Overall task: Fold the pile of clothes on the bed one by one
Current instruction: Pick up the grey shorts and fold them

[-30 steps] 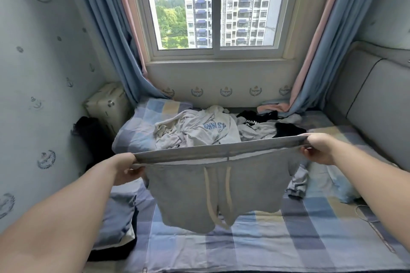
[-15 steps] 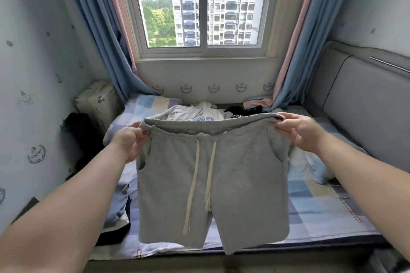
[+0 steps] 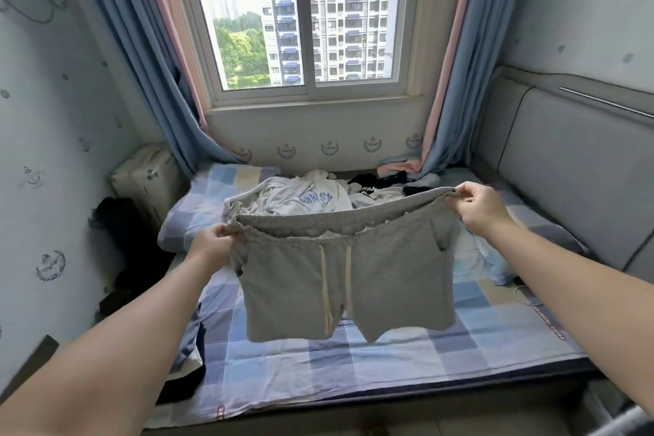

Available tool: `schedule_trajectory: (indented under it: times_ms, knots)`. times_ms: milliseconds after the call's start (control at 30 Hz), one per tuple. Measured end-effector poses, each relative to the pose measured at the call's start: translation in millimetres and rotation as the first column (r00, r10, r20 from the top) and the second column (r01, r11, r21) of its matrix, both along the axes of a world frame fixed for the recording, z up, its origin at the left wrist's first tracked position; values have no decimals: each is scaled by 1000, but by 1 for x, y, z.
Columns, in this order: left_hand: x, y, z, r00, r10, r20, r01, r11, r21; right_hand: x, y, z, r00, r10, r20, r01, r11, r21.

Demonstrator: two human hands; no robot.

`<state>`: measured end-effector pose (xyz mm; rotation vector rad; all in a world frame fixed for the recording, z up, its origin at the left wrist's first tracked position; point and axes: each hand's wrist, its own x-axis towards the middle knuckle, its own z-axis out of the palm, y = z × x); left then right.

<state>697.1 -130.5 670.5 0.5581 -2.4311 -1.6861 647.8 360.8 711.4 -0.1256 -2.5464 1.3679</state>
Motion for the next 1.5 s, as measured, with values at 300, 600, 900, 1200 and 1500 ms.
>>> schedule_trajectory:
  times_ms: [300, 600, 900, 1200, 1500]
  knots:
    - [8, 12, -16, 995, -98, -4, 98, 994, 45, 23, 23, -12, 1000, 11, 23, -14, 984, 178]
    - [-49, 32, -57, 996, -71, 50, 73, 996, -46, -36, 42, -40, 998, 40, 58, -51, 978, 202]
    - [-164, 77, -172, 967, 64, 246, -38, 993, -108, -202, 65, -160, 959, 101, 263, -162, 962, 221]
    - [-330, 111, -396, 894, 234, 382, -102, 936, -337, -387, 34, -412, 868, 94, 487, -246, 934, 259]
    - [-472, 72, -616, 864, 262, 429, -9, 862, -507, -512, -2, -669, 842, -128, 524, 19, 978, 208]
